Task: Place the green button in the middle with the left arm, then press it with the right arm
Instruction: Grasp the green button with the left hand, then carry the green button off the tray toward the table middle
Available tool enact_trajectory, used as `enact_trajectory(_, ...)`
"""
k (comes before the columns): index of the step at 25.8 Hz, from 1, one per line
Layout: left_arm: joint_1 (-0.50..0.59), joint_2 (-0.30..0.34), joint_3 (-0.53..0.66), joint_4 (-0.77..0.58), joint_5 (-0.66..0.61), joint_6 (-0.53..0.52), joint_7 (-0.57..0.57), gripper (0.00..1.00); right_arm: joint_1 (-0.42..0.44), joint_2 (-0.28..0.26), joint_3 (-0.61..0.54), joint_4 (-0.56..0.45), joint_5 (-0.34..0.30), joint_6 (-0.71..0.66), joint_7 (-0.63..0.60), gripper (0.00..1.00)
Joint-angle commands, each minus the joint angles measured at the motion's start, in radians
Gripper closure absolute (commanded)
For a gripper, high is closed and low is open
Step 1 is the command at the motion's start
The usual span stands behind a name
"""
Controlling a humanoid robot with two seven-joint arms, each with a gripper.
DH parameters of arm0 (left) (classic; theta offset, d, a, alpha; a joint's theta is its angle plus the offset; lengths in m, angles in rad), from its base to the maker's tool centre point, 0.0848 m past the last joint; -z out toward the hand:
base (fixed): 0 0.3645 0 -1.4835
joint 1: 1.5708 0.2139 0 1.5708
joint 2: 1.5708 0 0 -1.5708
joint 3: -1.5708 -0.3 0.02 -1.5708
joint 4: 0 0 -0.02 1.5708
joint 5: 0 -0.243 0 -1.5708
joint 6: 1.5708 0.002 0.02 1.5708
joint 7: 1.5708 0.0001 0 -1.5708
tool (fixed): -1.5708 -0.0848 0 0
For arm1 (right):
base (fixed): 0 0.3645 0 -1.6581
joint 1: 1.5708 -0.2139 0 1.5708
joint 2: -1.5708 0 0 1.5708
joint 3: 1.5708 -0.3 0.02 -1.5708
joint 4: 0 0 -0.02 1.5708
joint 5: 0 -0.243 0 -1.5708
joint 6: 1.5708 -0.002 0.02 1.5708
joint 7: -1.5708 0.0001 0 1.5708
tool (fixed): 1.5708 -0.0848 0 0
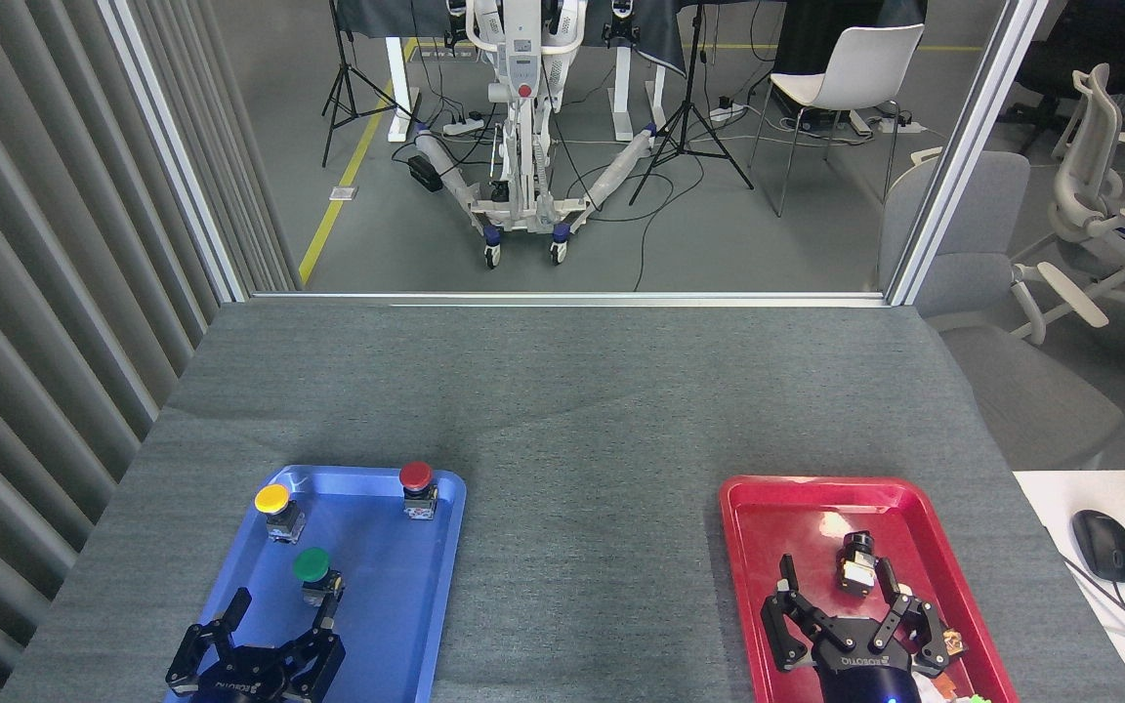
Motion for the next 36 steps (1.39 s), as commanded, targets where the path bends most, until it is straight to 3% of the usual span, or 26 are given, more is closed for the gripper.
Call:
enact_trajectory(1,-0.007,-0.001,-0.002,0.038,-0.001,-0.017,0.003,0.01,0.0,0.001,0.0,-0.001,0.0,0.0,0.0,0.0)
enact_trajectory(12,-0.111,-0.015,-0.092,0.147,-0.036,-0.016,0.003,0.01,0.0,0.005,0.002,-0.001,0.0,0.0,0.0,0.0)
enact_trajectory(26,-0.212,-0.015,-0.091,0.26,-0.029,-0.003,0.007,0.05,-0.002,0.005,0.0,0.001,0.002,0.001,0.007,0.0)
enact_trajectory(31,-0.218,-0.013,-0.091,0.285,-0.019,-0.002,0.007,0.29,-0.011,-0.012,-0.003,-0.004,0.003,0.005,0.008,0.0)
enact_trajectory(33,-0.218,-0.013,-0.087,0.309,-0.018,-0.002,0.007,0.32,-0.017,-0.024,-0.004,-0.008,0.005,0.008,0.011,0.0)
enact_trajectory(36,-0.214,-0.004,-0.089,0.315,-0.022,-0.014,0.009,0.55,-0.043,-0.051,-0.012,-0.007,0.002,0.005,0.011,0.0)
